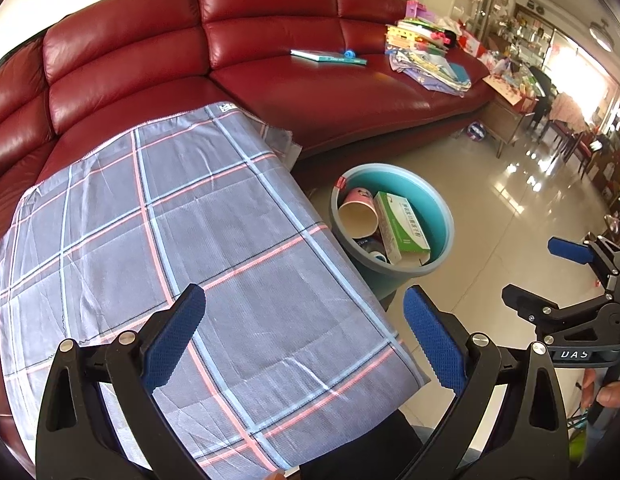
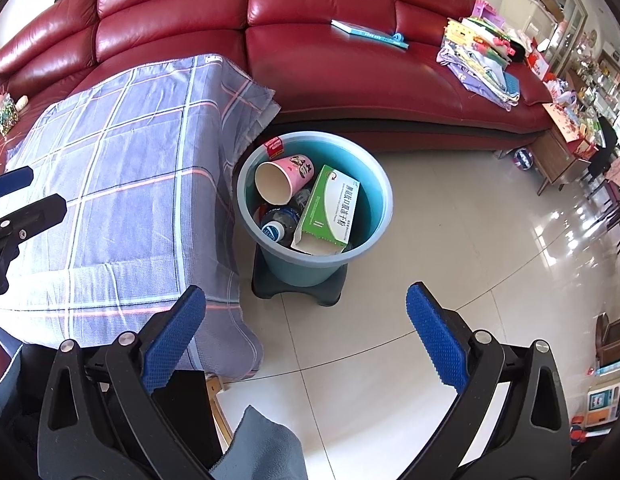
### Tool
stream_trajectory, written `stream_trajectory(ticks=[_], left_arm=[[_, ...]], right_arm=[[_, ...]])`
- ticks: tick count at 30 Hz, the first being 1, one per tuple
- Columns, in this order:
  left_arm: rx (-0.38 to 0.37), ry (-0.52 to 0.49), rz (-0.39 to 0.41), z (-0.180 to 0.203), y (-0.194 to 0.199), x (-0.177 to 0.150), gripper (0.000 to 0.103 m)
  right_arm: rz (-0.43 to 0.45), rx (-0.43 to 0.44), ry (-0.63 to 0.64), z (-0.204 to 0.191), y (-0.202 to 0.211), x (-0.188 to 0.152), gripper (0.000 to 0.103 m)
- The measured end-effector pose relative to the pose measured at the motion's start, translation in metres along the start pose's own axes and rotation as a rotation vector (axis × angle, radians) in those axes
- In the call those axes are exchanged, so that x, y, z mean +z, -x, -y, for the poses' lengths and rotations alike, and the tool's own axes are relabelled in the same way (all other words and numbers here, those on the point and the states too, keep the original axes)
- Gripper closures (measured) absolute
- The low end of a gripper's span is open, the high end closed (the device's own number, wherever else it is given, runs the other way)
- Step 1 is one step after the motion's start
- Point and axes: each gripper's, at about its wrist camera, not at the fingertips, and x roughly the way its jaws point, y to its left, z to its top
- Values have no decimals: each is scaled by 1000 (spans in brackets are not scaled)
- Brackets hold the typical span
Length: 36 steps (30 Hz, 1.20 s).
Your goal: Collect trash
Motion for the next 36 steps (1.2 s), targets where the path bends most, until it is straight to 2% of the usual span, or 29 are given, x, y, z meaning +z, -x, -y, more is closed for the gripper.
stream_trajectory(ticks=[12,17,20,36], left_arm=[[12,2,-35,1,-18,0,4],[-10,-4,-49,1,-25,-2,4],[10,-7,-53,1,-28,-3,4],[69,-49,-14,9,-19,-5,4]], right_arm=[[-40,22,-20,3,-23,2,7],[-50,25,-30,4,-28,1,7],[-56,24,-39,6,-30,3,7],[-44,7,-48,11,-27,9,7]])
